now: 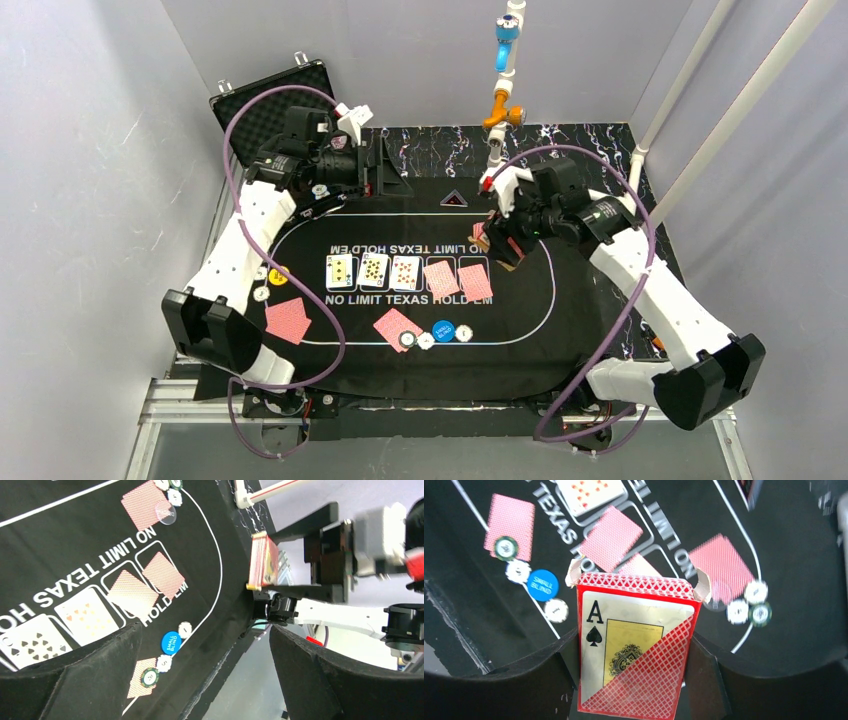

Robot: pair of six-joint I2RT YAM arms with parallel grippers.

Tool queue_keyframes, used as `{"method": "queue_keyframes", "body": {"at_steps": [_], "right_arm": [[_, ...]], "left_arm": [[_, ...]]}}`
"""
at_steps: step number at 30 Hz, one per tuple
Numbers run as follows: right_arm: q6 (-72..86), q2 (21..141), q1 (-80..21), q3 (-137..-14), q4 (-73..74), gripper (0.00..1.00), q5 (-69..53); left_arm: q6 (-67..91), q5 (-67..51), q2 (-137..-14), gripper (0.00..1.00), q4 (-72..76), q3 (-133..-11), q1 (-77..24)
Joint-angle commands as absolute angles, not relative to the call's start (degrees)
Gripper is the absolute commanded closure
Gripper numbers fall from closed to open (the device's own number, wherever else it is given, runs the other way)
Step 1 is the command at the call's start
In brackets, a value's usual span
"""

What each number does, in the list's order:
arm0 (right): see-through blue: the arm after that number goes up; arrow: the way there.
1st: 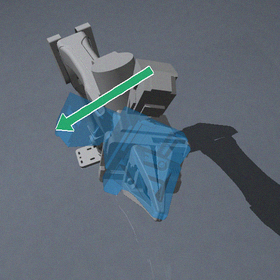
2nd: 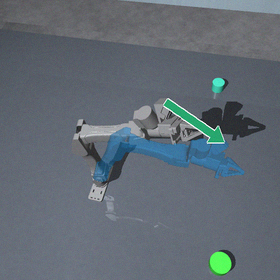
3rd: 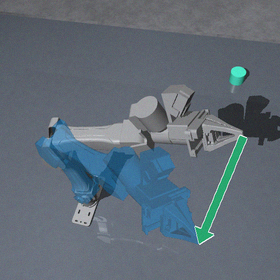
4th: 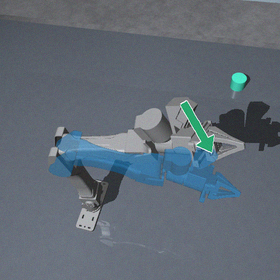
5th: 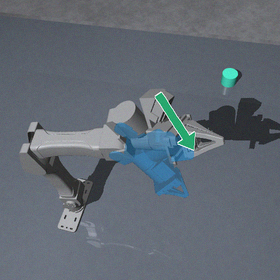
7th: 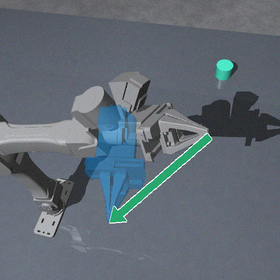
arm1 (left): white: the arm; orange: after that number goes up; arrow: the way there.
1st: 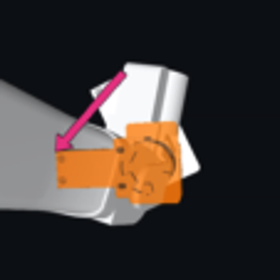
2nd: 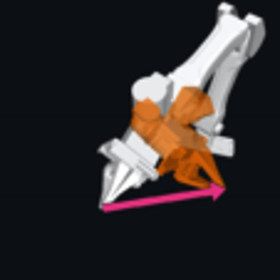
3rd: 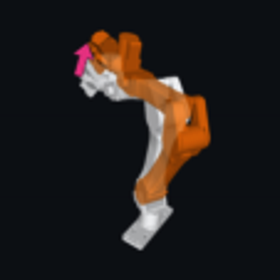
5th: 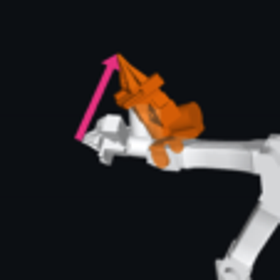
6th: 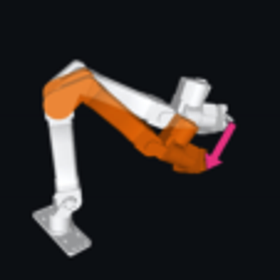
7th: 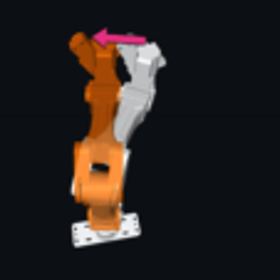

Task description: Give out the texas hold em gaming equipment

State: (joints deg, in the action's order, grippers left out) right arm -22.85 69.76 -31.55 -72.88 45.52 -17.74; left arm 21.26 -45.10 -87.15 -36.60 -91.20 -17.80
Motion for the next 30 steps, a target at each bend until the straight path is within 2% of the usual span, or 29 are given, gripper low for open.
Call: {"method": "queue_keyframes", "body": {"at_steps": [1,13,30], "right_arm": [[-22.7,71.31,-24.31,-71.18,48.32,0.99,-17.05],[-33.81,79.5,-9.09,-64.98,49.9,0.99,-15.12],[-40.71,82.76,-5.03,-55.02,41.06,0.99,-12.41]], "left_arm": [[17.08,-43.91,-83.84,0.02,-40.34,-89.8,-15.35],[14.87,-44.51,-83.92,0.02,-43.83,-89.2,-12.44],[7.21,-42.87,-84.51,0.02,-51.56,-89.0,-6.97]]}}
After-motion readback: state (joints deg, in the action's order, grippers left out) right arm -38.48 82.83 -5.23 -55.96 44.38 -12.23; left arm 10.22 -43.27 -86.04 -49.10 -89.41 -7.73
